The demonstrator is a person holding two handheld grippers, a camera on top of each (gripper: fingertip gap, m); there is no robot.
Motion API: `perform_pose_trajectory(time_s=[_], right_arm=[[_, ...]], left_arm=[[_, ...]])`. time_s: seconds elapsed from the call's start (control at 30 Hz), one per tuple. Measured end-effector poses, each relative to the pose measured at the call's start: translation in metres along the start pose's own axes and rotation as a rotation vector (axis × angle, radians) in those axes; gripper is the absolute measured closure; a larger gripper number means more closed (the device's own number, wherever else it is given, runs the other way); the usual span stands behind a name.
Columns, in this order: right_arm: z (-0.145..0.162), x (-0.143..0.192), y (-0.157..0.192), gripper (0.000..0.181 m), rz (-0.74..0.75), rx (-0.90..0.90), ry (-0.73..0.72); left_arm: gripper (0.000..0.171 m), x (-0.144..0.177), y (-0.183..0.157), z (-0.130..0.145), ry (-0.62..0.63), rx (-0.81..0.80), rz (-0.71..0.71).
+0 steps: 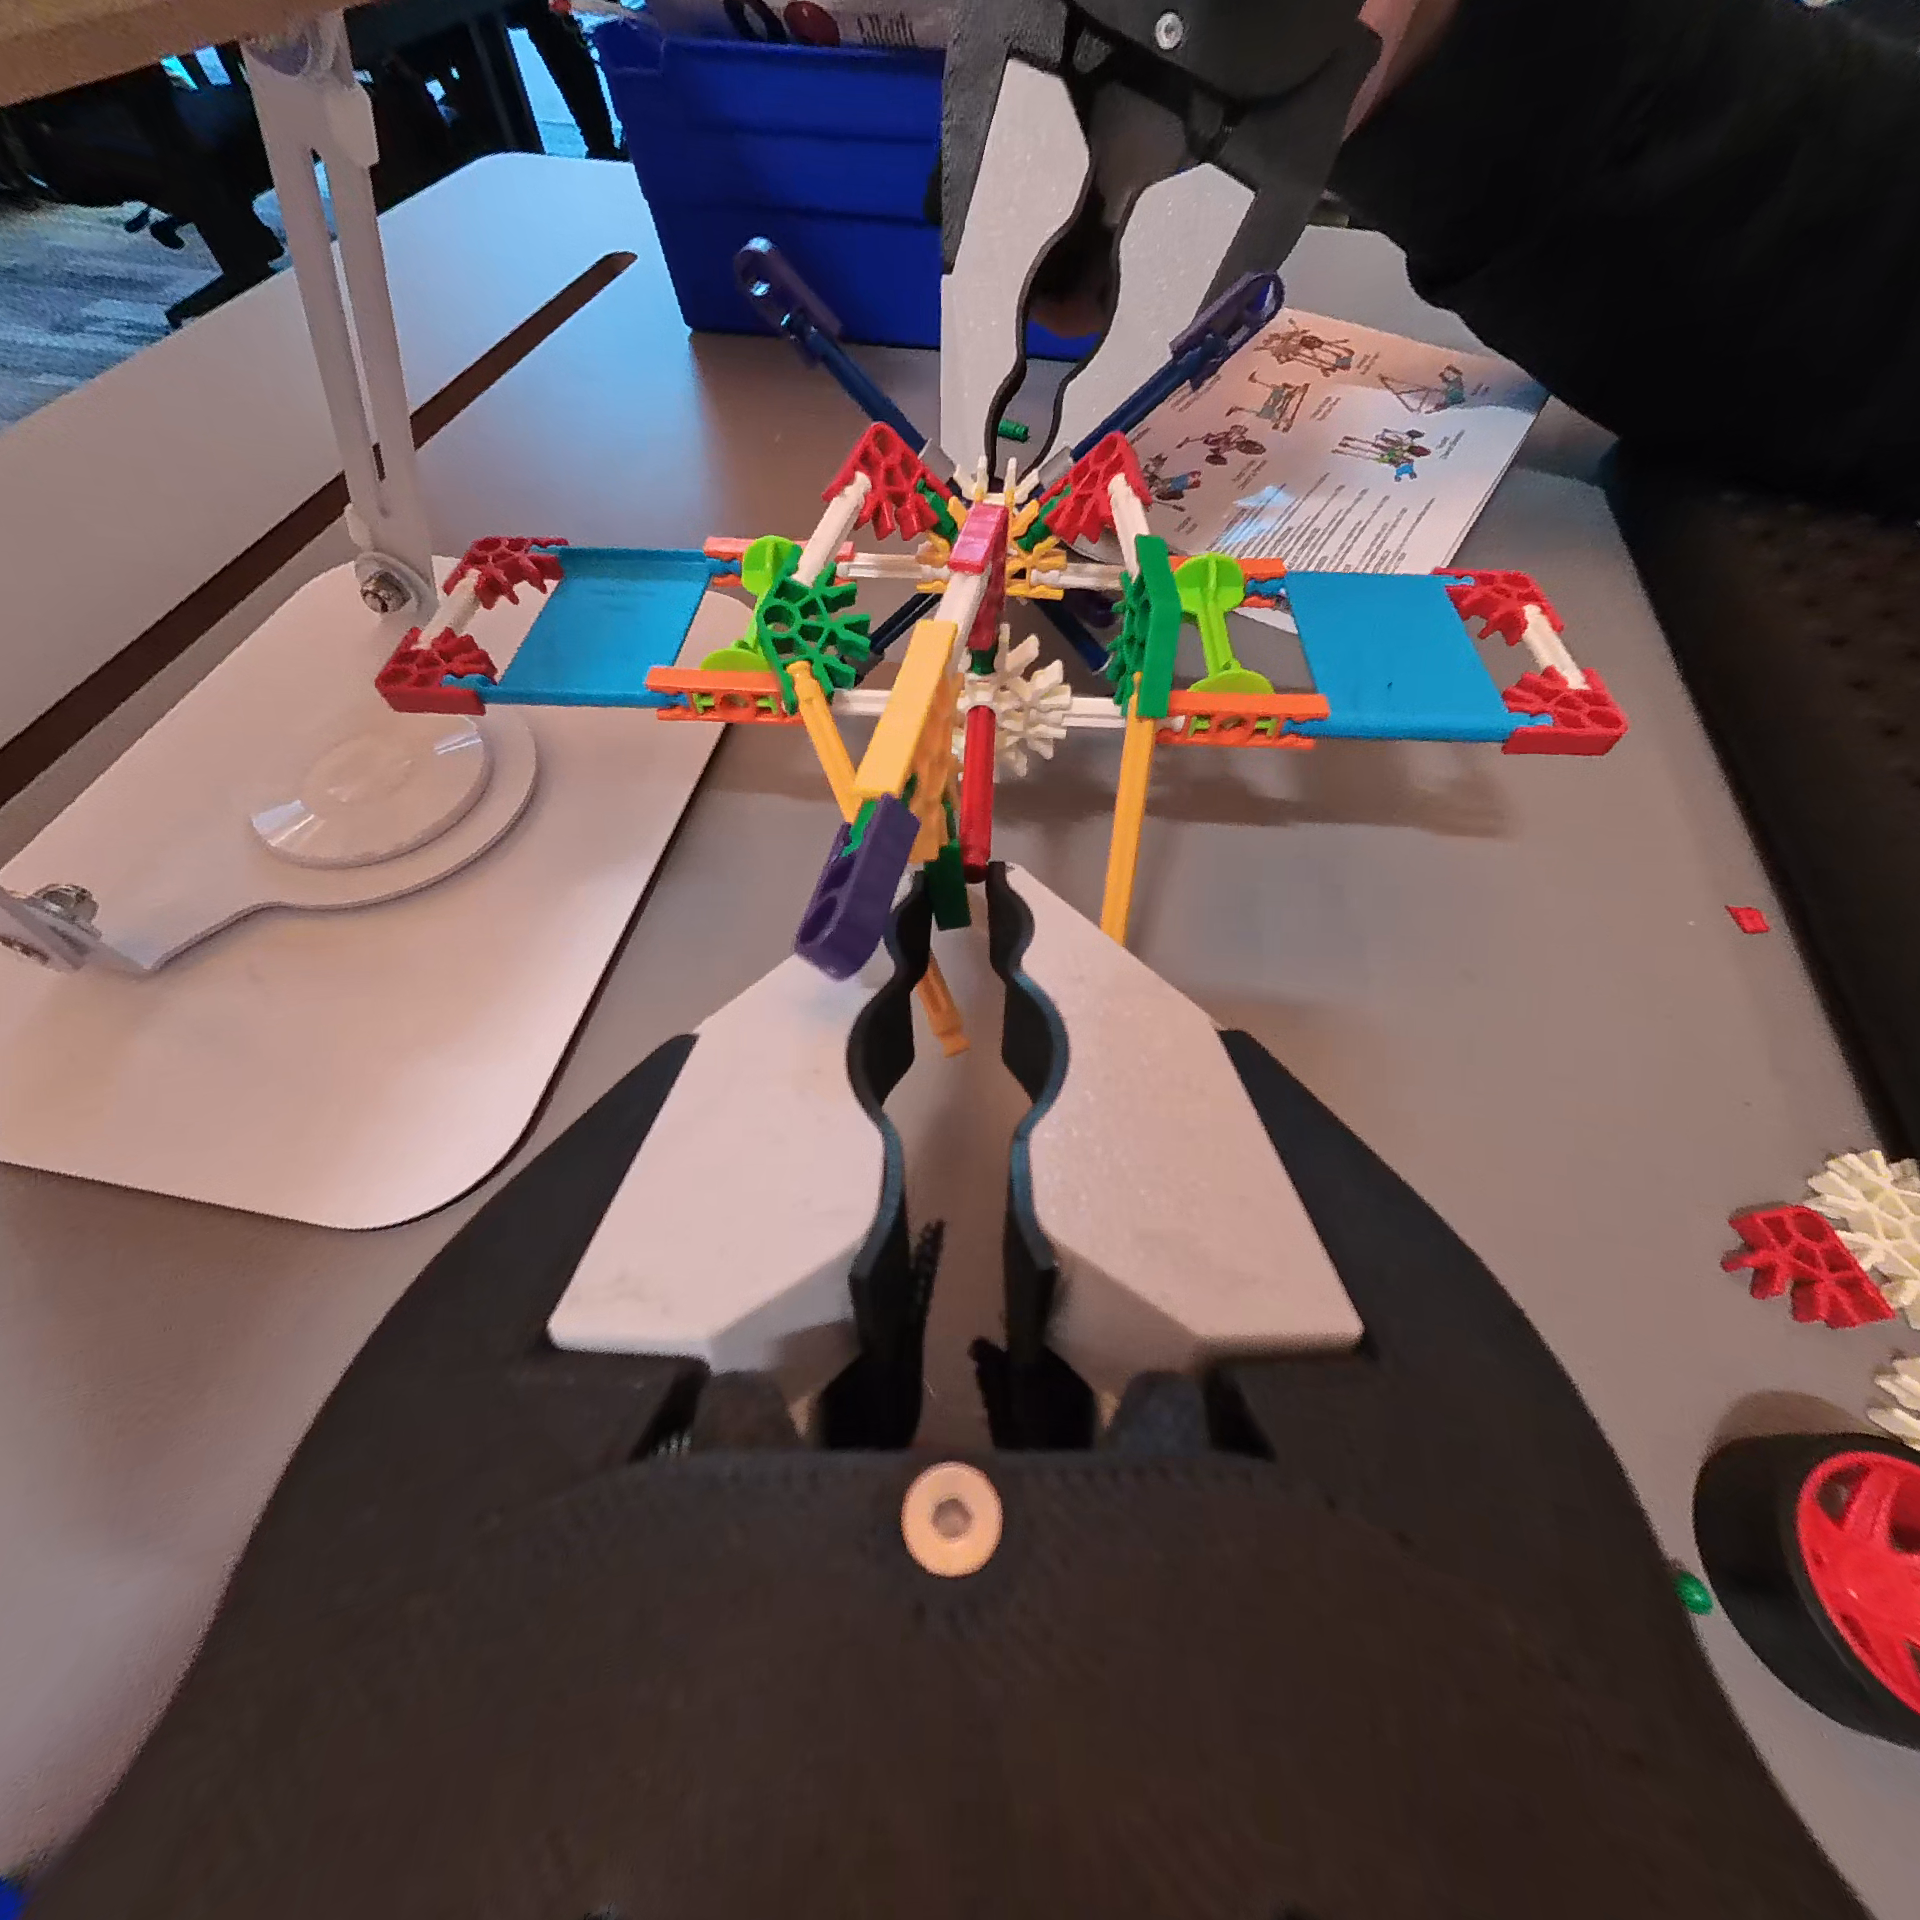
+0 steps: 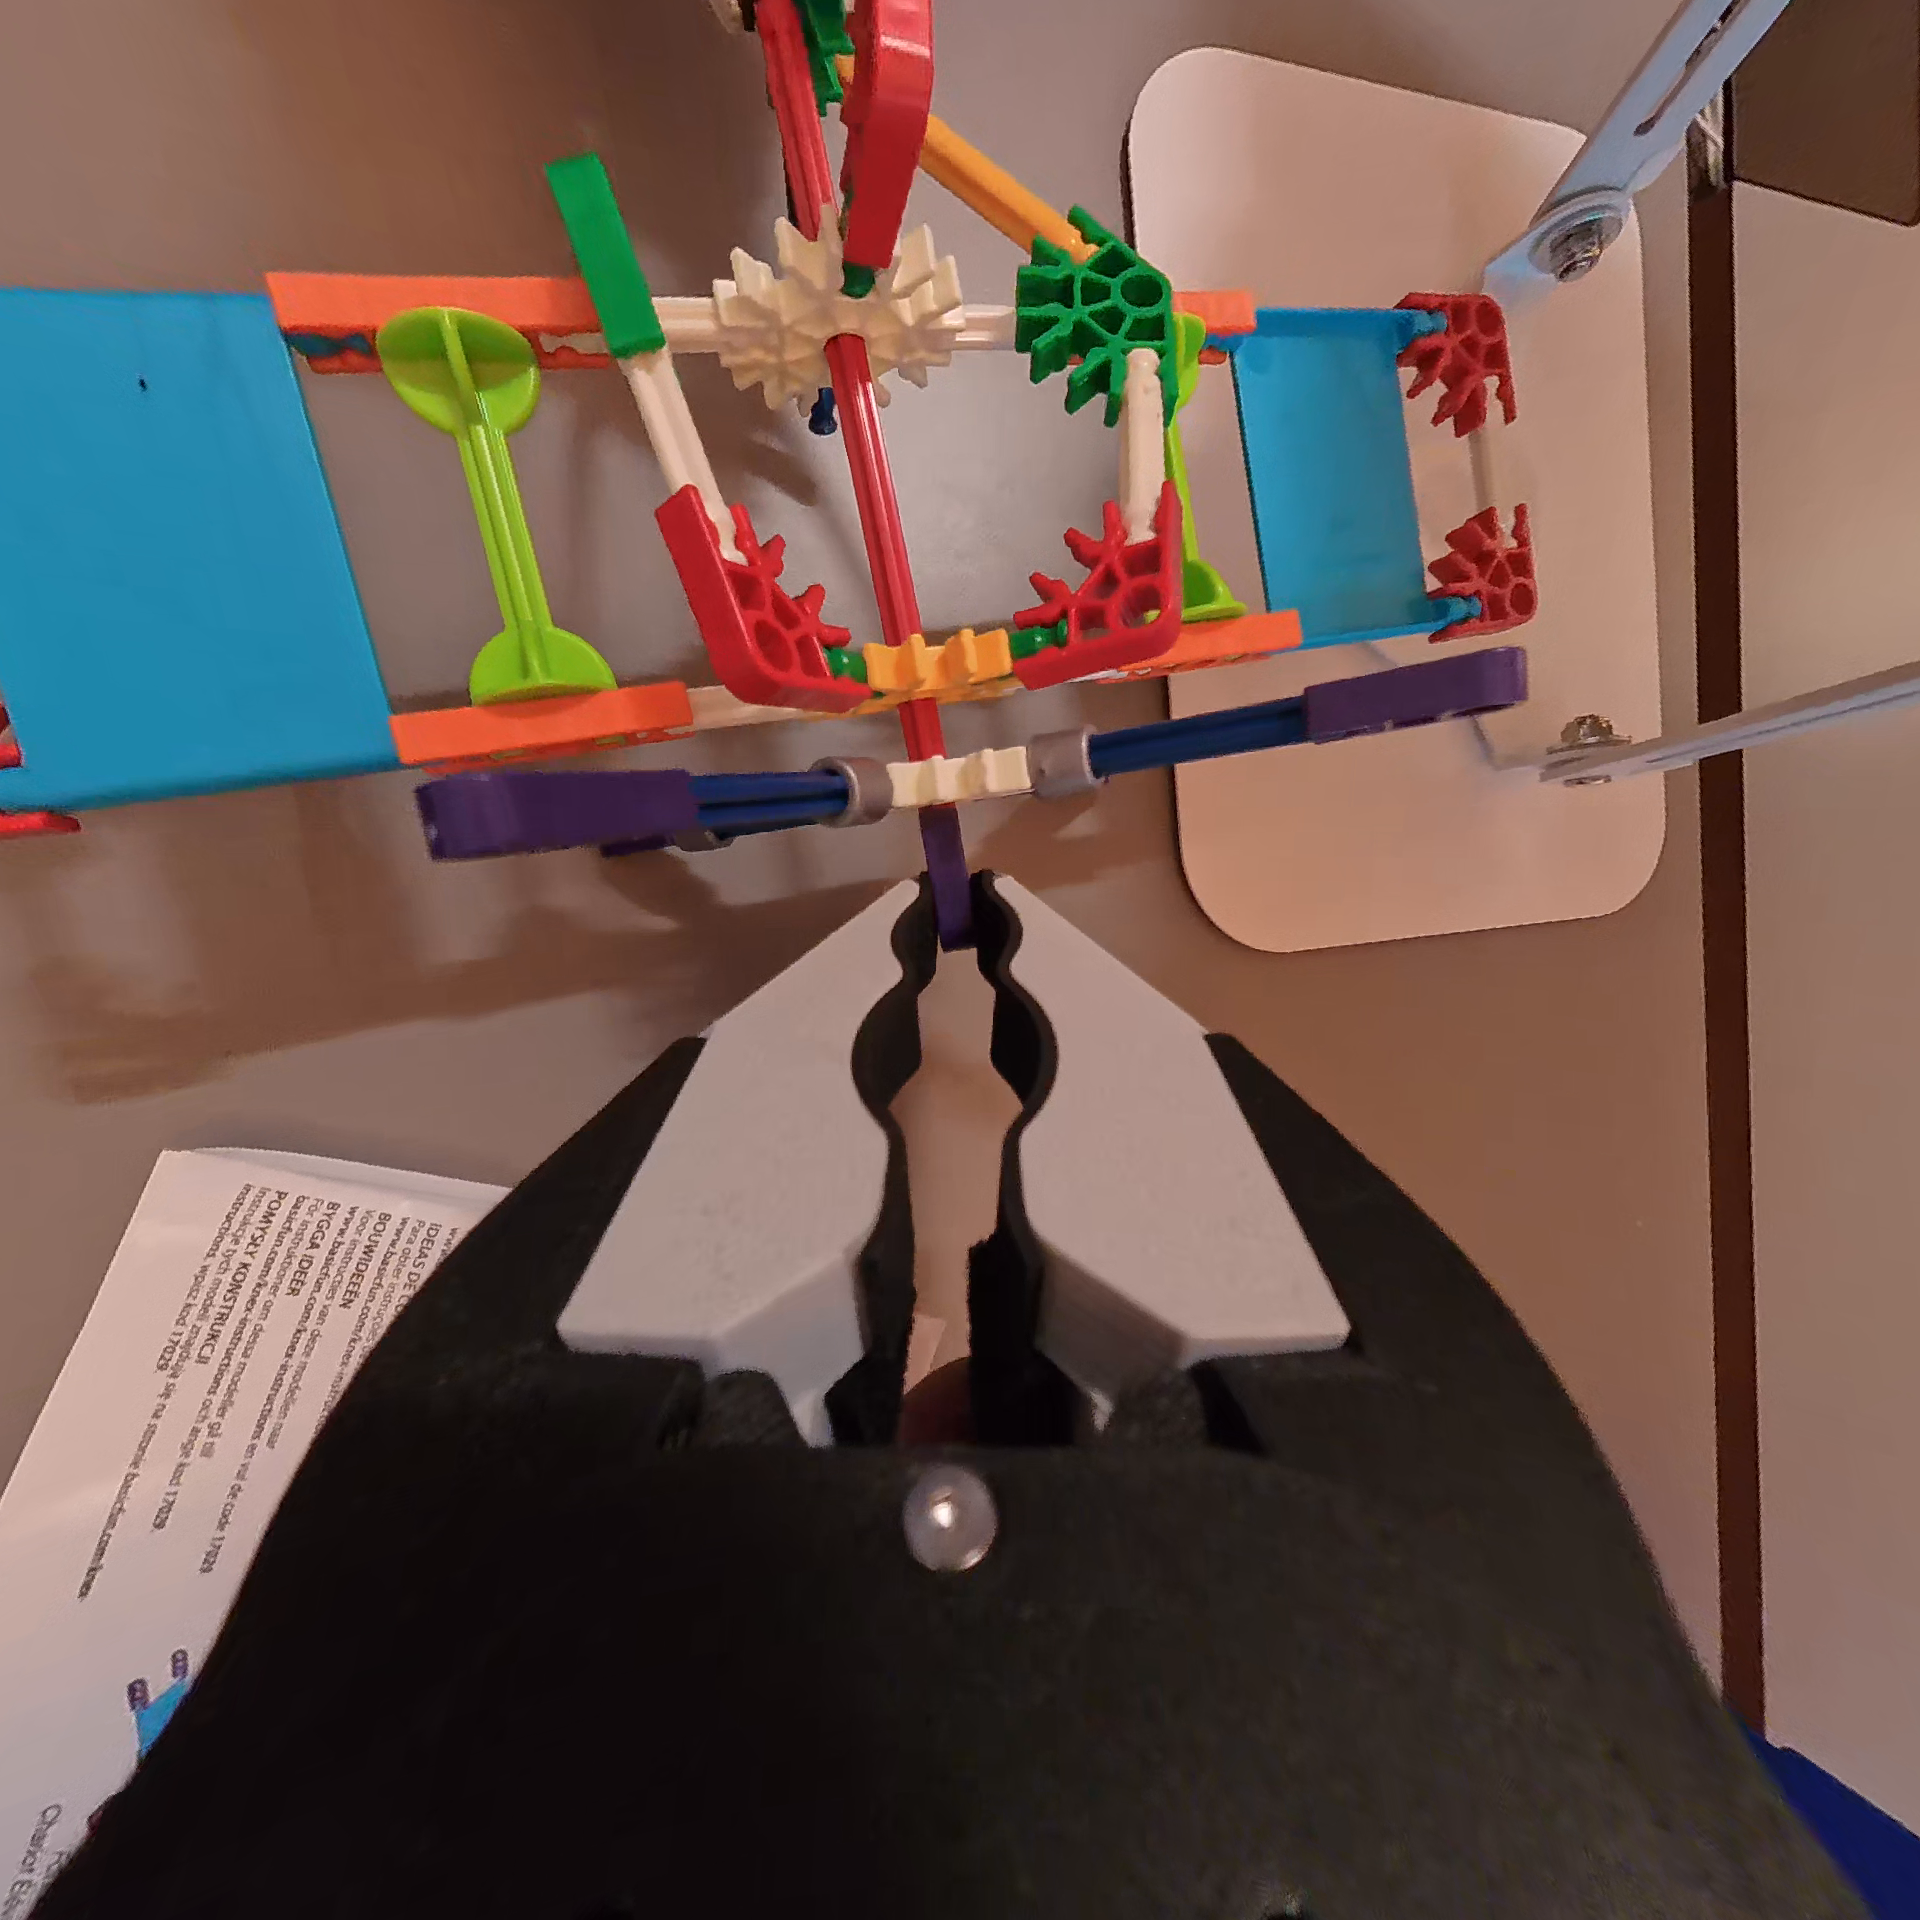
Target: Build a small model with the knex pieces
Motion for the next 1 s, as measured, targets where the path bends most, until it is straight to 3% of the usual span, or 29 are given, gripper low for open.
perform_pose_trajectory(time_s=[1.0], right_arm=[[0.001, 0.007, 0.009, 0.177, -0.134, -0.092, -0.107]], left_arm=[[0.168, 0.012, -0.032, -0.044, -0.259, 0.102, 0.242]])
Point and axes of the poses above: each gripper's, where its closed fingertips meet, x back along the fingers, z out of its underside, y = z × x across the jaws, the point moved 1 cm from there along x, back along the fingers, and after that the axes turned 1 degree about y, right-handed, at the moved point
